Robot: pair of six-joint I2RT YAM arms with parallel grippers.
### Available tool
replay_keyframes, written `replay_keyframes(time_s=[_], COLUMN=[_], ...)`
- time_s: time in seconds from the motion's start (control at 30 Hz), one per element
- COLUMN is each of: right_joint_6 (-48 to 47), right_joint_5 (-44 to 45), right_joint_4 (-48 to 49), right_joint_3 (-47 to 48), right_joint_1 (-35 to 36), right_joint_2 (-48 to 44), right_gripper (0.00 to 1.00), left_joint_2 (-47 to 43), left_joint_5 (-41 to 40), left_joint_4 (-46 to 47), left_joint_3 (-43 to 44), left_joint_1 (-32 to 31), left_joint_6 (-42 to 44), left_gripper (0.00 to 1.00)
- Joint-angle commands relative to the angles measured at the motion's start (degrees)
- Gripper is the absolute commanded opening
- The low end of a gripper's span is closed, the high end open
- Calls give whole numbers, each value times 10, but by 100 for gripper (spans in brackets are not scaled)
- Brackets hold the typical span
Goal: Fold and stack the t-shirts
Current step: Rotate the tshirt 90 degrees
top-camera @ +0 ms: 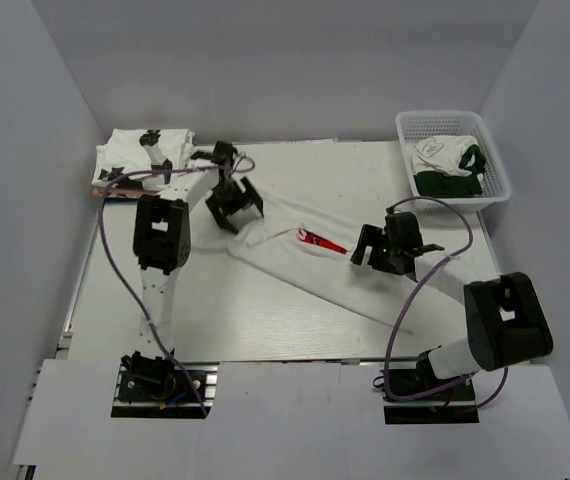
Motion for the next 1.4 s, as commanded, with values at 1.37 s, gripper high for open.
replay_keyframes(time_s=[1.37], right_joint_6=[-53], right_joint_5=[81], right_joint_4=[-55], right_joint_3=[18], right_joint_1=[460], right_joint_2=[-244], right_gripper=[90], left_joint_2=[-171], left_joint_5=[-9], left_joint_4=[345], left_joint_3=[214], left_joint_1=[-11], left_joint_6=[183], left_gripper=[100])
